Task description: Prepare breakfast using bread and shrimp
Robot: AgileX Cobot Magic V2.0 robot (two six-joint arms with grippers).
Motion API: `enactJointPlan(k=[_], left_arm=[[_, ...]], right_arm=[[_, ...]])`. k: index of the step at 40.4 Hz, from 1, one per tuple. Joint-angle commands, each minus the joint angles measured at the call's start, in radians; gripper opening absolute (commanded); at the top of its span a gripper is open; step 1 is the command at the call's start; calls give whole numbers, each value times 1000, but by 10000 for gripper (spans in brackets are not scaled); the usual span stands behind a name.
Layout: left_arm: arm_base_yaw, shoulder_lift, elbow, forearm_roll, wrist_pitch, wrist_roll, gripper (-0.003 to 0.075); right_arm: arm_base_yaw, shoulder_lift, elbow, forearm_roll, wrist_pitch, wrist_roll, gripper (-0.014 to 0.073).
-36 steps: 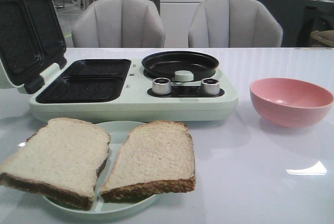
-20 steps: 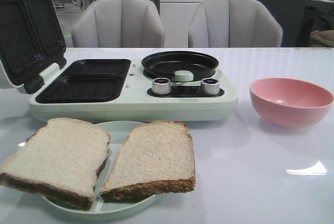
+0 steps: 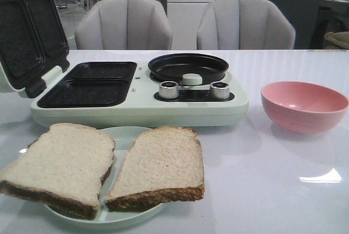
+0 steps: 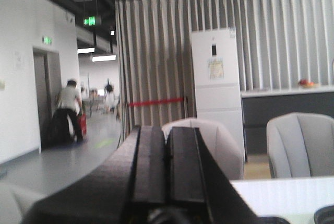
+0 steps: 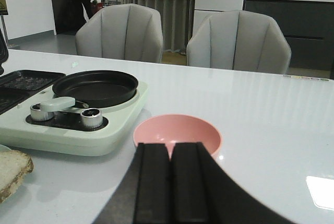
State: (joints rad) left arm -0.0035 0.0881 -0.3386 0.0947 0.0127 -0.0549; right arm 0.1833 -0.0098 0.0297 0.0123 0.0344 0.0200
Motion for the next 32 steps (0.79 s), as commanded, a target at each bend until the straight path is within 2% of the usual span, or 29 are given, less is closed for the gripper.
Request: enactJointPlan(k=[1, 4, 21, 32], left_arm=[[1, 100, -147, -30, 159, -13, 32], [1, 143, -189, -43, 252, -13, 32], [-6, 239, -130, -53, 255, -13, 32], [-62, 242, -127, -57, 264, -13, 32]], right_arm=[[3, -19, -4, -12, -92, -3, -33], [3, -19, -4, -12, -92, -3, -33], [3, -19, -4, -12, -92, -3, -33], [3, -19, -4, -12, -92, -3, -33]])
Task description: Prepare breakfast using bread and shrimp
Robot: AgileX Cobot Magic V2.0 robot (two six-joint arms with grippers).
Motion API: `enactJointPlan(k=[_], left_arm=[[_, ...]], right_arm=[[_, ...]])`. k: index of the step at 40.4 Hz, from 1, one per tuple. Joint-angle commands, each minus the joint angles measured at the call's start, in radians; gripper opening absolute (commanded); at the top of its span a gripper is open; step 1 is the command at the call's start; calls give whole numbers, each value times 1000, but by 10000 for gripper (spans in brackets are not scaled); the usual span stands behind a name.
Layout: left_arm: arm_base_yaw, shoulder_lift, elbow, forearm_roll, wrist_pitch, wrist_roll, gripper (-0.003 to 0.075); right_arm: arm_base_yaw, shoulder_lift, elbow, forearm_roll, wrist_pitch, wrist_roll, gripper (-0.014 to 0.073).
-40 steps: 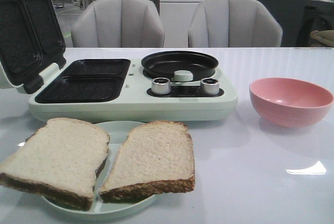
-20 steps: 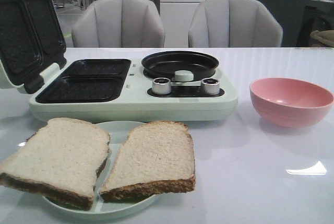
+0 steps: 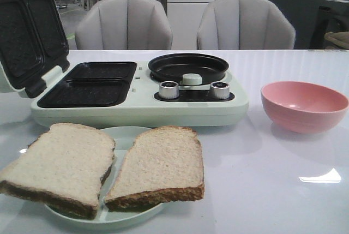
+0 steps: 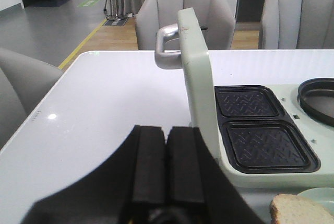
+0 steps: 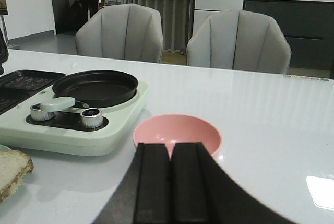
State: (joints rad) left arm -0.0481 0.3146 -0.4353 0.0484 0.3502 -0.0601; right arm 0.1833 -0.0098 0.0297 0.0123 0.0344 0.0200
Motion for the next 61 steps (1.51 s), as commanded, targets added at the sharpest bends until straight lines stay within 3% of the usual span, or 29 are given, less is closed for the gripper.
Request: enactJointPlan(k=[1, 4, 7, 14, 18, 30, 37, 42, 51, 61], left_arm=[[-20, 16, -31, -11, -72, -8, 33], [-29, 16, -31, 2, -63, -3, 62], [-43, 16, -31, 19, -61, -3, 146], [-81, 16, -31, 22, -61, -3, 491], [-96, 16, -31, 22, -61, -3, 580], [-97, 22, -17, 18, -116, -3, 507], [-177, 69, -13, 42, -70, 9, 457], [-305, 126, -13, 142, -20, 95, 447], [-596, 265, -13, 449, 89, 95, 452], [-856, 494, -13, 633, 221, 95, 452]], right_arm=[[3, -19, -4, -12, -92, -3, -33], [3, -19, -4, -12, -92, -3, -33], [3, -19, -4, -12, -92, -3, -33], [3, -19, -4, -12, -92, -3, -33], [3, -19, -4, -12, -92, -3, -33], [3, -19, -4, -12, -92, -3, -33], [3, -19, -4, -12, -92, -3, -33], [3, -19, -4, -12, -92, -3, -33], [3, -19, -4, -12, -92, -3, -33], [3, -19, -4, -12, -92, -3, -33]])
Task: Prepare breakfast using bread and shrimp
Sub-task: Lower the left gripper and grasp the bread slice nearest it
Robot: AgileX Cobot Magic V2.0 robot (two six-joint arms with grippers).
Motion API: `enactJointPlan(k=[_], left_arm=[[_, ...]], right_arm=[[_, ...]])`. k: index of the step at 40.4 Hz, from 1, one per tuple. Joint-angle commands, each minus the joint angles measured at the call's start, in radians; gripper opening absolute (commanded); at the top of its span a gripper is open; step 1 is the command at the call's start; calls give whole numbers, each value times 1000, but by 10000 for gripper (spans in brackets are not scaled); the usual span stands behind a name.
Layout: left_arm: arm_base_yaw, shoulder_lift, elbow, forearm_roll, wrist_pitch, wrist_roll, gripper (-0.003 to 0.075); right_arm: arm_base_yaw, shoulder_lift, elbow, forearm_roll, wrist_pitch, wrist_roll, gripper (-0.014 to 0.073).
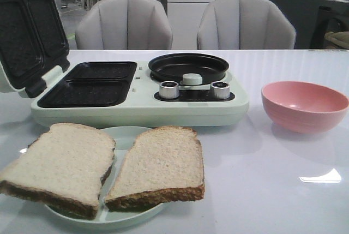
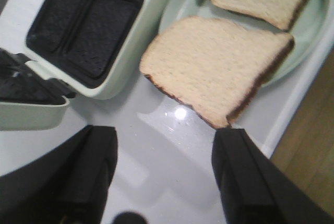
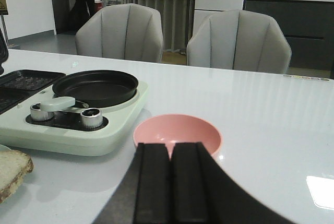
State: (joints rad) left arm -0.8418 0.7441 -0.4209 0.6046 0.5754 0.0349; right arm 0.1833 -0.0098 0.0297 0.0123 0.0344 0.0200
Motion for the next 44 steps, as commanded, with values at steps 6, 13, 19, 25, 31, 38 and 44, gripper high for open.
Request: enactJointPlan(k=[6, 13, 19, 25, 31, 38, 44], left_arm=[[-146, 215, -28, 145, -5, 0, 452], [-187, 362, -40, 189, 0, 0, 505], [-187, 461, -70, 236, 8, 0, 560], [-187, 548, -101, 351, 70, 0, 559], [-187, 613, -132, 441, 128, 0, 559], [-187, 687, -154, 519, 129, 0, 559], [-177, 748, -171, 561, 129, 0, 557]], right_arm=[[3, -19, -4, -12, -92, -3, -33], [3, -19, -4, -12, -92, -3, -33], [3, -19, -4, -12, -92, -3, -33], [3, -19, -4, -12, -92, -3, -33], [3, -19, -4, -12, -92, -3, -33], [3, -19, -4, -12, -92, -3, -33], [3, -19, -4, -12, -92, -3, -33]])
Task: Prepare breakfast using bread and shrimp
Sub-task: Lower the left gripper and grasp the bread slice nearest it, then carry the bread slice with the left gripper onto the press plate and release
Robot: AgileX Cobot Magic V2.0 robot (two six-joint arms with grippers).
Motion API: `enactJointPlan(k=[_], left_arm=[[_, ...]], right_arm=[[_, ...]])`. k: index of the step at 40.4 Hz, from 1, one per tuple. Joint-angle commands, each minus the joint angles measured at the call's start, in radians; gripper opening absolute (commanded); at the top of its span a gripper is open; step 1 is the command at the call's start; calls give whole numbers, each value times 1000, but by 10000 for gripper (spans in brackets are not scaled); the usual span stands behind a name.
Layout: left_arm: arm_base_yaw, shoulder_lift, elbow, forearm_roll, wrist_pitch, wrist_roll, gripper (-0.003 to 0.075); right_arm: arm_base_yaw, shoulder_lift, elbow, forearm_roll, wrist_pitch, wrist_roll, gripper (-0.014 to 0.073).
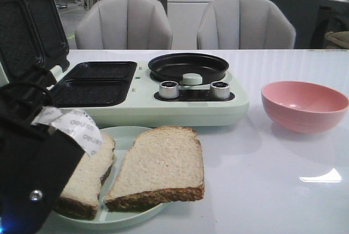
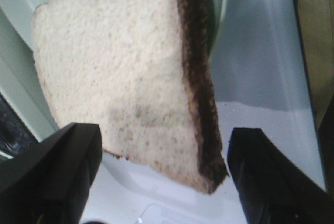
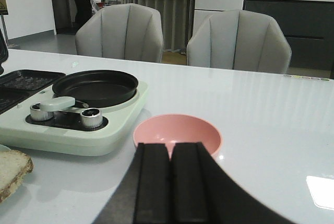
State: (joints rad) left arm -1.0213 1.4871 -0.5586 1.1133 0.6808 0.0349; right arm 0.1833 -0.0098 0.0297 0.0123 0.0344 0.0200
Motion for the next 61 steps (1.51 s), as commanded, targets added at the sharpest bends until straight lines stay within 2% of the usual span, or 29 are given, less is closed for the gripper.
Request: enactJointPlan(k=[1, 9, 12, 19, 22, 43, 50, 56, 61], left_arm=[[5, 13, -38, 54, 23, 0, 555], [34, 69, -57, 62, 9, 0, 536], [36, 72, -57, 68, -6, 0, 470], [36, 72, -57, 73, 8, 0, 218], [36, 65, -57, 73, 14, 0, 176], [-25, -182, -67, 52, 125, 0, 176], [-17, -241, -130, 108, 179, 0, 176], [50, -253, -189, 193, 107, 0, 176], [156, -246, -237, 228, -13, 0, 176]], right_arm=[[3, -19, -4, -12, -92, -3, -33], [3, -19, -4, -12, -92, -3, -33], [3, -19, -4, -12, -92, -3, -33], [3, -19, -4, -12, -92, -3, -33], [3, -19, -4, -12, -92, -3, -33], [3, -19, -4, -12, -92, -3, -33], [3, -19, -4, -12, -92, -3, -33], [3, -19, -4, -12, -92, -3, -33], [3, -19, -4, -12, -92, -3, -33]])
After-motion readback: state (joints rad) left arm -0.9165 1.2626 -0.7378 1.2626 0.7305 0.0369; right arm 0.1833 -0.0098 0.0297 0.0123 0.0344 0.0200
